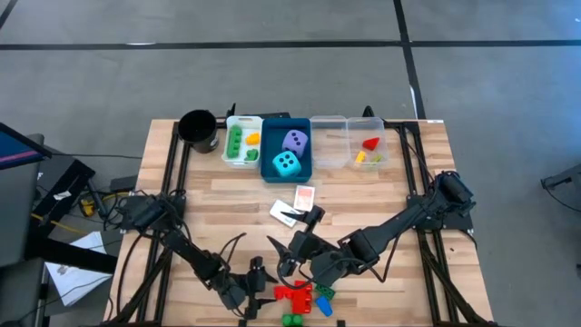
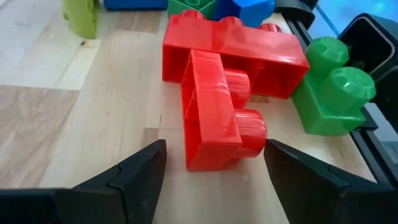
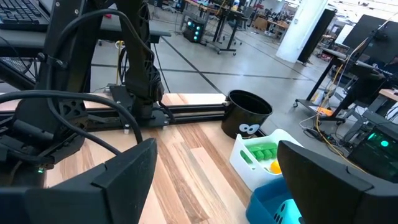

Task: Pick & Place Toys
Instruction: Put the large red game piece into the white bin

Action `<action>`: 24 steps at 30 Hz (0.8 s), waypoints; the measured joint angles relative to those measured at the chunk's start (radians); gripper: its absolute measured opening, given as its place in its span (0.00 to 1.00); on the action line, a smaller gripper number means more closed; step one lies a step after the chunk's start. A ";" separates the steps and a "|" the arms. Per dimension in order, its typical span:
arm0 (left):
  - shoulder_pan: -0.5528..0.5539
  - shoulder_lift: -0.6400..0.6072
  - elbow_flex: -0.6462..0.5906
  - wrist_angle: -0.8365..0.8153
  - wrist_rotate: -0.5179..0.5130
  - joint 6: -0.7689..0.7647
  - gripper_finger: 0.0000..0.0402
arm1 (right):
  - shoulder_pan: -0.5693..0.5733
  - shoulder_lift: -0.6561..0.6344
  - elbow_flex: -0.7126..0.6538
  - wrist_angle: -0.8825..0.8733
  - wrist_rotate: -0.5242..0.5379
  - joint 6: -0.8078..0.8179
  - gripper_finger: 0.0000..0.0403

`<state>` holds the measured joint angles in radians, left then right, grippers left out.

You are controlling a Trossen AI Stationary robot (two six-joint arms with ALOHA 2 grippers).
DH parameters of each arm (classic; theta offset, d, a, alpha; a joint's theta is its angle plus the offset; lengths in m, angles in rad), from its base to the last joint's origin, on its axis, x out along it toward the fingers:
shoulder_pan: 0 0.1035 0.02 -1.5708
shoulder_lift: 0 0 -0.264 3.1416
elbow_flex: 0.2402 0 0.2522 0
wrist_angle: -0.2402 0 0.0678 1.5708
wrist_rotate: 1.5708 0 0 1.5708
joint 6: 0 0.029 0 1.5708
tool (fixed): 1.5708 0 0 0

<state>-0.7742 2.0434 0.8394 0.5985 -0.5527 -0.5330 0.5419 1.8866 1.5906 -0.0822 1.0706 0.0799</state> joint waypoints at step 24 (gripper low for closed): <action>0.032 0.000 -0.001 0.003 -0.085 -0.002 0.66 | -0.002 0.000 0.000 0.000 0.000 0.003 0.81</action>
<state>-0.7426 2.0434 0.8387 0.6010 -0.6376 -0.5345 0.5400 1.8866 1.5906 -0.0822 1.0706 0.0826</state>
